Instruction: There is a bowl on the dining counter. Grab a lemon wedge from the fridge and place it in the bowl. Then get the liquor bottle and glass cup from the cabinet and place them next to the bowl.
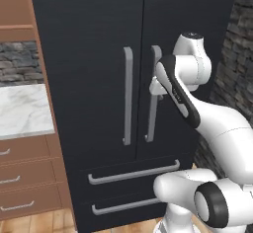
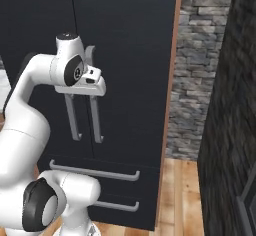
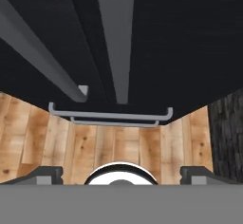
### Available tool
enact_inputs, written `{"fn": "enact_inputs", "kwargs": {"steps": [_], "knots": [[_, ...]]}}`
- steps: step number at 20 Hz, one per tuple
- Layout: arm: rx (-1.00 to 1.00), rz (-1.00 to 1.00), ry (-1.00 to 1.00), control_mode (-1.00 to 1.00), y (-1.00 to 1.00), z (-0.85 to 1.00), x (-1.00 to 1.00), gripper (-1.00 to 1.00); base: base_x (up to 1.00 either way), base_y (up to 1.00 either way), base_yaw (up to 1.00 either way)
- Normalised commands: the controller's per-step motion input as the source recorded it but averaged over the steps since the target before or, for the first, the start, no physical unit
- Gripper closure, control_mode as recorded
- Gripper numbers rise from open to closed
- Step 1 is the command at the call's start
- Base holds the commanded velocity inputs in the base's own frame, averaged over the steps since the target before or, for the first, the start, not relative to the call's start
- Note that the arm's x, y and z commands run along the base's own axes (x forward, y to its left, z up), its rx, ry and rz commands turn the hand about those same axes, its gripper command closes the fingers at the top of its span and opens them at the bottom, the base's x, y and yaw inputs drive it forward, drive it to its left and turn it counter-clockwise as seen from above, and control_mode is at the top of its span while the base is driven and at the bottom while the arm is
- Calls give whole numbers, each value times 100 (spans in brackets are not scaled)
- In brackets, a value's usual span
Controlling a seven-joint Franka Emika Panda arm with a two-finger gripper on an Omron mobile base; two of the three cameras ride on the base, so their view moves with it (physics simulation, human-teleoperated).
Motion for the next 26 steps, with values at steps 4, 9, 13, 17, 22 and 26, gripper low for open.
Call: {"fn": "enact_inputs", "kwargs": {"steps": [4, 9, 13, 17, 22, 26], "knots": [[0, 0, 0, 100, 0, 0, 0, -100, 0, 34, 0], [0, 0, 0, 100, 0, 0, 0, -100, -2, 32, 0], [0, 0, 0, 100, 0, 0, 0, -100, -5, 25, 0], [0, 0, 0, 100, 0, 0, 0, -100, -2, 21, 0], [0, 0, 0, 100, 0, 0, 0, -100, 0, 32, 0], [0, 0, 0, 100, 0, 0, 0, -100, 0, 25, 0]]}}
